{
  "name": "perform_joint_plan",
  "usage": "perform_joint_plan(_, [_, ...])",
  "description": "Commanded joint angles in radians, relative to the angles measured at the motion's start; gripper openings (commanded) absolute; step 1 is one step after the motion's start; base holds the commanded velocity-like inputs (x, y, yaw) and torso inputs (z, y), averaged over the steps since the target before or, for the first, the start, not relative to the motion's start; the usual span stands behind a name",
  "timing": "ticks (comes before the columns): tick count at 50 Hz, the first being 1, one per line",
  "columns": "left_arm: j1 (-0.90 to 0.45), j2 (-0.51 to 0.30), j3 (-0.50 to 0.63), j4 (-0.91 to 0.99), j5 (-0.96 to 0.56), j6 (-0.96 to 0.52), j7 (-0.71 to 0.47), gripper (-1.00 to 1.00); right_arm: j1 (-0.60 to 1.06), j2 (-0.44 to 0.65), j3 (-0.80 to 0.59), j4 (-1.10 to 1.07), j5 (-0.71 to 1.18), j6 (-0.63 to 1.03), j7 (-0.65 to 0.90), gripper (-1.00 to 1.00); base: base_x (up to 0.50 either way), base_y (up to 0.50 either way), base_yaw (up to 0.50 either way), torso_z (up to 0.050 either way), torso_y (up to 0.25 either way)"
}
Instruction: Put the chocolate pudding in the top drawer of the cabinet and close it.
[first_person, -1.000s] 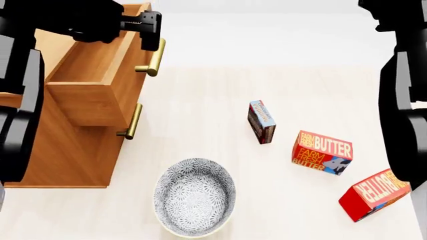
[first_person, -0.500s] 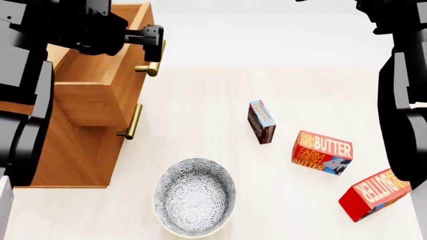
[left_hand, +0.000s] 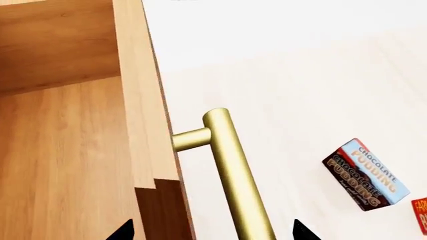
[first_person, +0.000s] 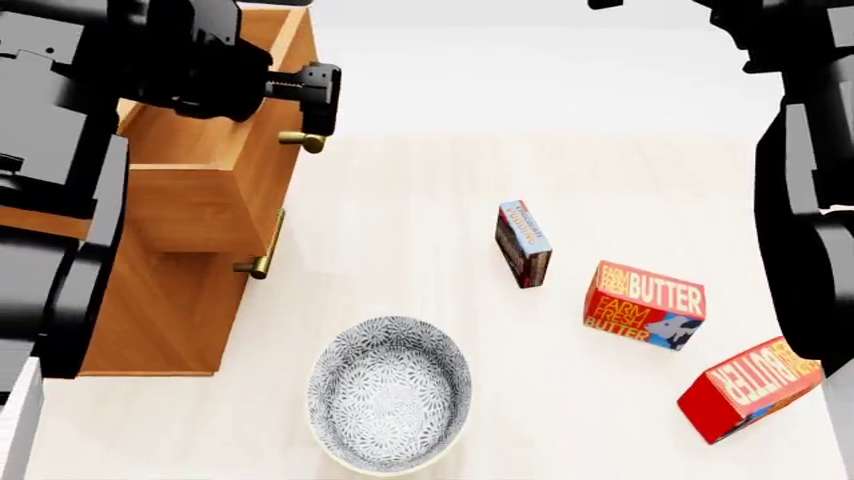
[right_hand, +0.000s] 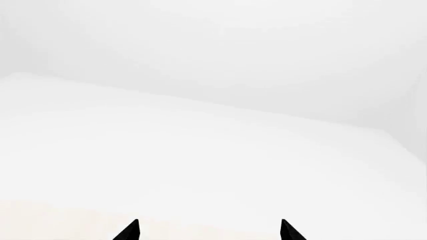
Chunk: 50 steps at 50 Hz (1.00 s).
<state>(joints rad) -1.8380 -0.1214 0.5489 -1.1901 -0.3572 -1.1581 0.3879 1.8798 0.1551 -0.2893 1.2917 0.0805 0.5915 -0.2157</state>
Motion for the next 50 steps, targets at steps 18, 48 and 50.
perform_joint_plan(18, [0.096, 0.051, -0.05, 0.377, -0.102, -0.22, -0.043, 1.0, 0.009, -0.002, 0.001, 0.004, -0.009, 0.004, -0.007, 1.0, 0.0, 0.0, 0.0, 0.0, -0.001])
perform_joint_plan(48, [0.104, 0.118, -0.018, 0.528, -0.425, -0.287, -0.254, 1.0, -0.045, 0.033, 0.003, -0.143, -0.001, 0.097, -0.005, 1.0, 0.0, 0.0, 0.0, 0.0, 0.0])
perform_joint_plan(50, [0.095, 0.118, -0.003, 0.526, -0.456, -0.28, -0.266, 1.0, -0.045, 0.033, 0.002, -0.146, 0.0, 0.1, -0.005, 1.0, 0.0, 0.0, 0.0, 0.0, 0.0])
